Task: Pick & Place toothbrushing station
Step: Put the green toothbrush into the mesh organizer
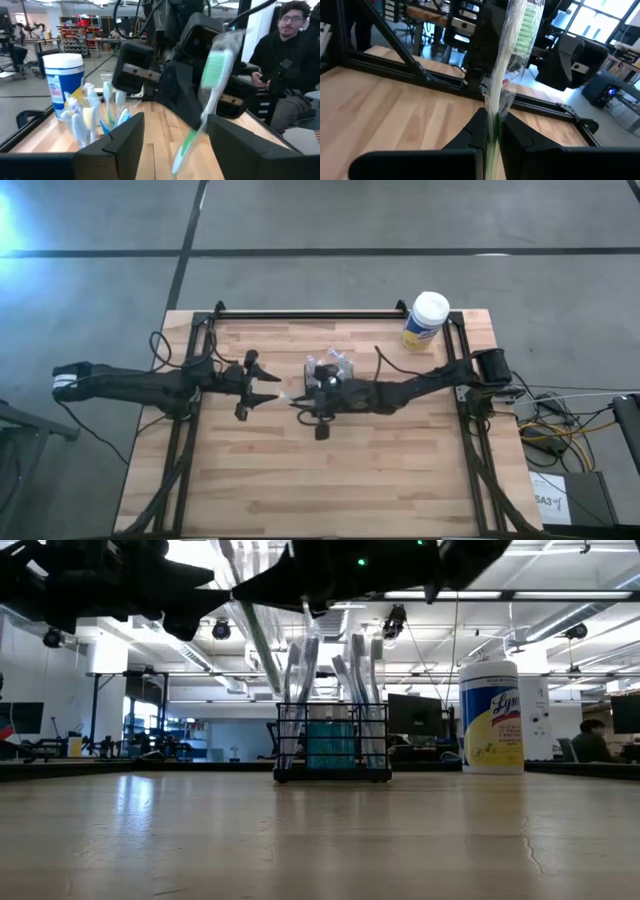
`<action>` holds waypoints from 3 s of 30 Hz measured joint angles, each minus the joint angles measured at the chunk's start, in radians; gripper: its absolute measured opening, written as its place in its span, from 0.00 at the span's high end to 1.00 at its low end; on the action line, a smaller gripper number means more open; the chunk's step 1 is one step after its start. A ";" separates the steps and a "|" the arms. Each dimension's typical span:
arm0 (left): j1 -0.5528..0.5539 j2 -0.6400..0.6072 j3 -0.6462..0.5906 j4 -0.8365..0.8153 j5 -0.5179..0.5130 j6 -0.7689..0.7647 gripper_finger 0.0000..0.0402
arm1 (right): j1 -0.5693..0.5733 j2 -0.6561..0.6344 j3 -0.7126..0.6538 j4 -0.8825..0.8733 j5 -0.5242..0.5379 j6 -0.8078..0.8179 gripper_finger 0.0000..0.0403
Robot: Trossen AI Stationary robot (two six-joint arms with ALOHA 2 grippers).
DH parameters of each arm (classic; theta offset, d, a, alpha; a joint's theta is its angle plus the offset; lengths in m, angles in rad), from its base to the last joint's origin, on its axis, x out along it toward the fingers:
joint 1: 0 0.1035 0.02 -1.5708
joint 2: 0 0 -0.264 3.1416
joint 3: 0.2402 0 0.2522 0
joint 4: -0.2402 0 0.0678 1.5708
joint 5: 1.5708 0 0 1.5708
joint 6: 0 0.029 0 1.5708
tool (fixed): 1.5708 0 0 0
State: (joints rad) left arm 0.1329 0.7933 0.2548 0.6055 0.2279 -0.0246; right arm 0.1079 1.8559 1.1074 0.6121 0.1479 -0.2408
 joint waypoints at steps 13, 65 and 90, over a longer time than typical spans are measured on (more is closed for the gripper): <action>-0.003 0.045 0.054 0.008 0.127 -0.020 0.42 | -0.015 0.009 0.071 -0.037 0.009 -0.027 0.95; -0.001 -0.436 0.078 -0.544 -0.004 0.109 0.96 | -0.008 -0.532 -0.263 -0.235 0.008 0.167 0.63; 0.012 -0.592 0.000 -0.538 -0.046 0.086 0.96 | -0.011 -1.488 -1.008 0.005 -0.039 0.238 0.98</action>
State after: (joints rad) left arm 0.1447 0.2017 0.2550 0.0674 0.1823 0.0610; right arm 0.0970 0.3683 0.0989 0.6169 0.1087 -0.0029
